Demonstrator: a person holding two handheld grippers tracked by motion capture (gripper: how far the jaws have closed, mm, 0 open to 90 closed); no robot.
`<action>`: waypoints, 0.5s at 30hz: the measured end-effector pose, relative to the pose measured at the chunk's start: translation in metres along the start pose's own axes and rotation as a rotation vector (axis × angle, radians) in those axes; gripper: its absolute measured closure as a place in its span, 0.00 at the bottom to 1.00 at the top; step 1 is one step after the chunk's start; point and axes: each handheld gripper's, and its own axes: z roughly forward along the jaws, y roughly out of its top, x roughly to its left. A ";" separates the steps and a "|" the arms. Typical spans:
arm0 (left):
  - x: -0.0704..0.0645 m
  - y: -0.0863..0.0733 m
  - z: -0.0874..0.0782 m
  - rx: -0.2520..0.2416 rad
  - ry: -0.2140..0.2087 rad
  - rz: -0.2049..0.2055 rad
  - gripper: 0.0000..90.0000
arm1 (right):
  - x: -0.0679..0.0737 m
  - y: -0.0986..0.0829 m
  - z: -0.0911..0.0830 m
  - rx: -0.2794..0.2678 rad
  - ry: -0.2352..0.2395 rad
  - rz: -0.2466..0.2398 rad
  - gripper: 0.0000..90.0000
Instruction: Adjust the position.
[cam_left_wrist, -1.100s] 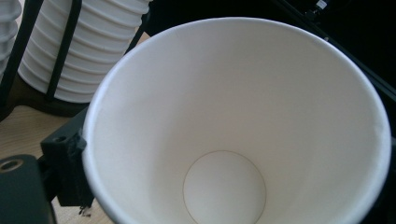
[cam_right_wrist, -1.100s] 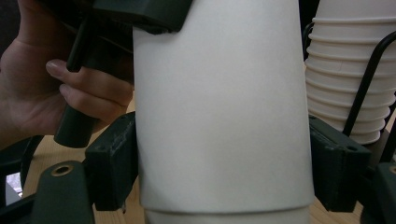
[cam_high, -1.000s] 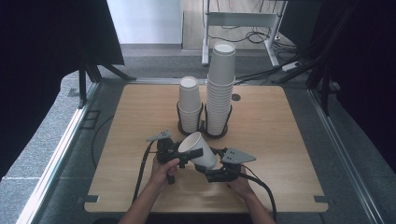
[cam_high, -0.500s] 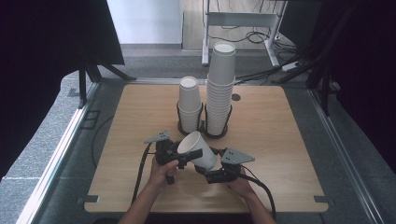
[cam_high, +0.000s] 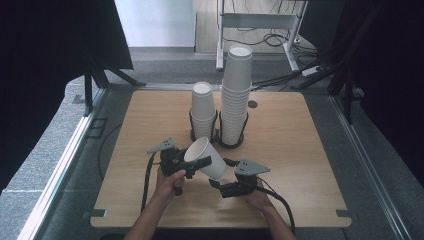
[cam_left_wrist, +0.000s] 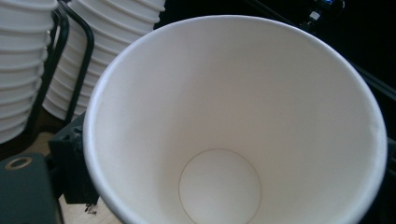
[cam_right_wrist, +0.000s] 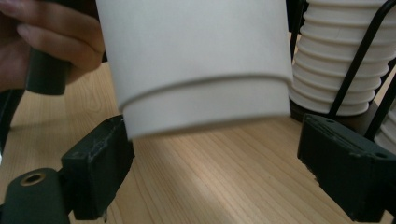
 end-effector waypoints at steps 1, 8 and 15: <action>0.000 0.001 -0.002 -0.004 0.008 0.003 0.15 | 0.000 0.000 0.000 0.003 -0.001 -0.003 0.12; 0.003 0.002 -0.006 -0.016 0.019 0.003 0.15 | 0.001 -0.001 0.002 0.023 -0.003 -0.009 0.12; 0.005 0.004 -0.011 -0.027 0.038 0.011 0.15 | 0.000 -0.002 0.001 0.035 -0.010 -0.015 0.12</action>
